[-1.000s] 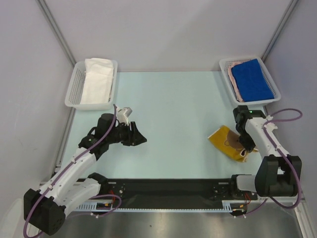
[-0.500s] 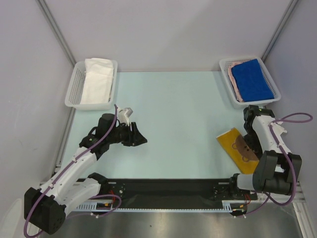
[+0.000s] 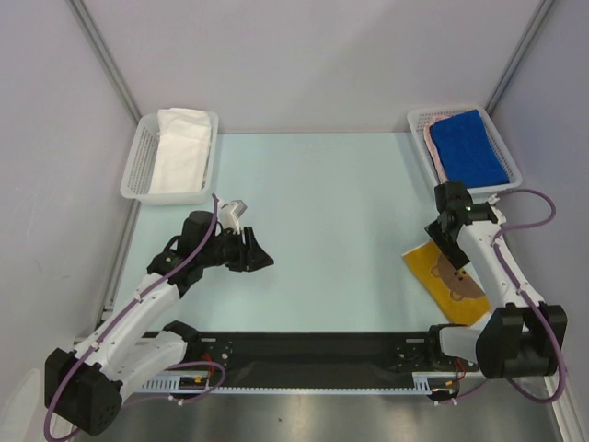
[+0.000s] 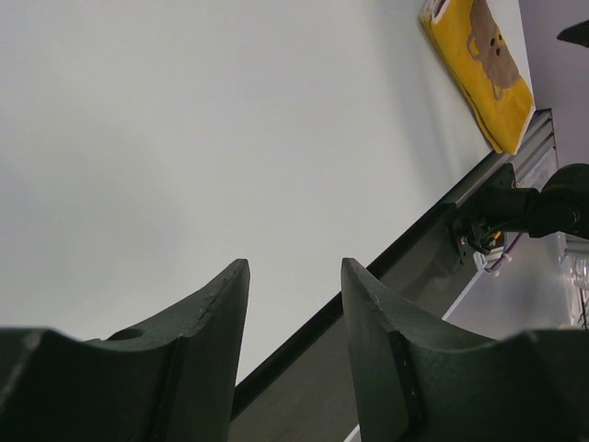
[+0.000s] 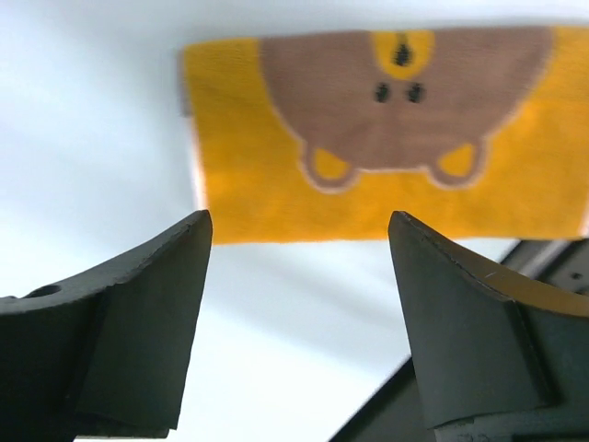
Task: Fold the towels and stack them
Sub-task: Neatly place the folded towel into the bin
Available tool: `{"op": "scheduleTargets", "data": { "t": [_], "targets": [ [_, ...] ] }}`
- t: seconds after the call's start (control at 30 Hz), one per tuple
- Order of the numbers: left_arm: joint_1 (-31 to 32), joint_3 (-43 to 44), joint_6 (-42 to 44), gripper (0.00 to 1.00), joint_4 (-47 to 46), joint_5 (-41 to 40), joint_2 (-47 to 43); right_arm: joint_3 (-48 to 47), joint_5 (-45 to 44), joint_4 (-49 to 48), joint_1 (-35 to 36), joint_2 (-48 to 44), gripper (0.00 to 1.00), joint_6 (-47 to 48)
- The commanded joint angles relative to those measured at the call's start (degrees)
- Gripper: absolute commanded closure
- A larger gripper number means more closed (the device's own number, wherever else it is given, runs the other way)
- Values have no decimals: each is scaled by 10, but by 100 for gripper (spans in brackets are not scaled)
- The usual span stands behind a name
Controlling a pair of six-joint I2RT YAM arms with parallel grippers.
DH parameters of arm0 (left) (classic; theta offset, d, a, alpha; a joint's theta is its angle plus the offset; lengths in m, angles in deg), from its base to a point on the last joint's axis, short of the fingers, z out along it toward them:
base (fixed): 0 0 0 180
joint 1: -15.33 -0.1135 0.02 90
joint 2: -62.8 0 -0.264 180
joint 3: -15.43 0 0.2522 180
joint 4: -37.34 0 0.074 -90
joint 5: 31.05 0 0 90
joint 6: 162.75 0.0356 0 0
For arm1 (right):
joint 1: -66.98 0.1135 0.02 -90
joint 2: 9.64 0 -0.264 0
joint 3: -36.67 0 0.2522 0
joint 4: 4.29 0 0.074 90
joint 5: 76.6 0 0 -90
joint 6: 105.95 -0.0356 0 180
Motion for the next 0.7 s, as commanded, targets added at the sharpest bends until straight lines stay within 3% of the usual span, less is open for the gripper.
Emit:
{"op": "scheduleTargets", "data": {
  "t": [0.0, 0.2, 0.4, 0.67],
  "targets": [
    [-3, 1, 12, 49, -11, -1, -10, -48, 11, -86, 5, 60, 18, 4],
    [-5, 2, 11, 49, -8, -10, -10, -89, 51, -139, 12, 183, 20, 4],
    [-6, 2, 12, 49, -6, -13, -5, -120, 73, -160, 17, 269, 27, -3],
    [-7, 2, 11, 49, -8, -14, -4, -85, 70, -157, 19, 258, 32, -8]
  ]
}}
